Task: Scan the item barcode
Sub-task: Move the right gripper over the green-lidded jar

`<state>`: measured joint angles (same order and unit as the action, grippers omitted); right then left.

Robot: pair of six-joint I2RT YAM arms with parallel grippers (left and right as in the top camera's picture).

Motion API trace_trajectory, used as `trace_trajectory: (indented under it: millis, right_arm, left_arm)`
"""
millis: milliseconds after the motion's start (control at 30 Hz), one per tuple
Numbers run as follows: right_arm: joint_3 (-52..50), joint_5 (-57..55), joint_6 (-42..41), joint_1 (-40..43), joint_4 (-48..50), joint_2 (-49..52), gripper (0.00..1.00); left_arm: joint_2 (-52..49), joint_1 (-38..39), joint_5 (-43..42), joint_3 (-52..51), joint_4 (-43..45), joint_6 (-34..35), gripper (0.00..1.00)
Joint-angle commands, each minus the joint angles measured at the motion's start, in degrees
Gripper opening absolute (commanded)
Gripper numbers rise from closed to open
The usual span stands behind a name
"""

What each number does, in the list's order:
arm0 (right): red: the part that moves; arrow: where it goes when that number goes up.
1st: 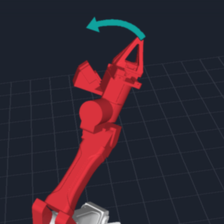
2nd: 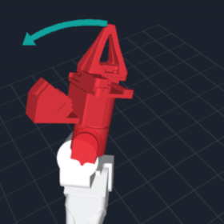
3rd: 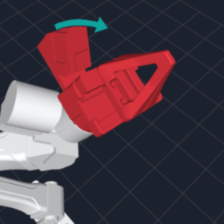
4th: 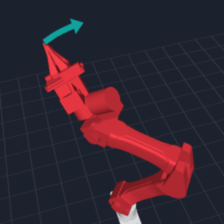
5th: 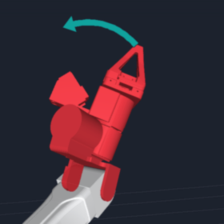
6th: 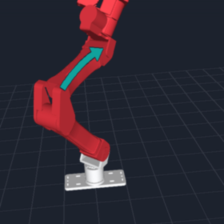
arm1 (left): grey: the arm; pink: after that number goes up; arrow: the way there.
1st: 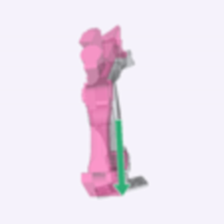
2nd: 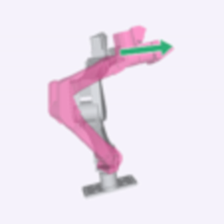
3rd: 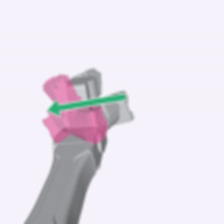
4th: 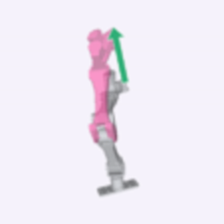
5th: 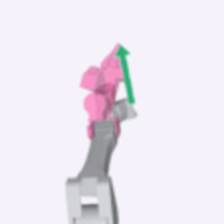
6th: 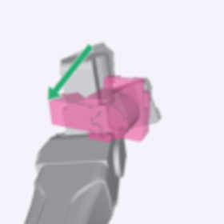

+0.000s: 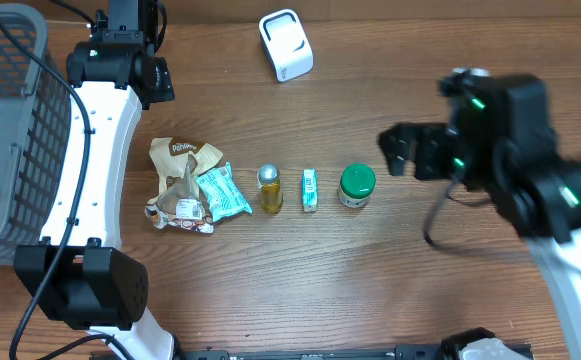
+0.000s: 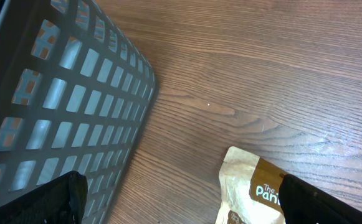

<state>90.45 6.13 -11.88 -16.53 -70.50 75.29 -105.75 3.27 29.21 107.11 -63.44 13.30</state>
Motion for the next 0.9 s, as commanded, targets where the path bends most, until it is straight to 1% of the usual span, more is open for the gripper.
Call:
trace_trajectory:
  millis: [0,100,133,233,300,400,433,567,767,867]
  right_arm:
    - [1.11,4.50,-1.16,0.22,0.11,6.97,1.00]
    - [1.09,4.46,-8.17,0.22,0.39,12.92,1.00]
    - [0.98,4.22,-12.22,0.22,0.55,17.20,1.00]
    - [0.44,3.98,-17.81,0.15,0.55,22.10,1.00]
    - [-0.13,3.96,-19.91,0.15,0.63,25.29,1.00]
    - [-0.39,4.07,-19.93,0.15,0.76,29.27,1.00]
    - [-0.39,4.04,-20.37,0.15,0.79,30.01,1.00]
    - [-0.42,4.04,-26.49,0.09,0.48,32.13,1.00]
    - [-0.52,3.91,-33.70,-0.44,0.28,32.22,1.00]
    - [-0.55,1.09,-37.13,-2.27,0.31,32.22,1.00]
  left_arm:
    - [1.07,0.13,0.76,0.98,0.04,-0.48,0.99]
    - [1.07,0.13,0.76,0.98,0.04,-0.48,0.99]
    - [1.07,0.13,0.76,0.98,0.07,-0.48,0.99]
    - [1.07,0.13,0.76,1.01,0.04,-0.48,1.00]
    - [1.07,0.13,0.76,1.01,0.04,-0.48,0.99]
    - [1.07,0.13,0.76,1.01,0.04,-0.48,1.00]
    - [1.07,0.13,0.76,1.01,0.04,-0.48,1.00]
    - [1.07,0.13,0.76,1.01,0.04,-0.48,1.00]
    - [1.07,0.13,0.76,0.98,0.07,-0.48,1.00]
    - [1.07,0.13,0.76,0.98,0.04,-0.48,1.00]
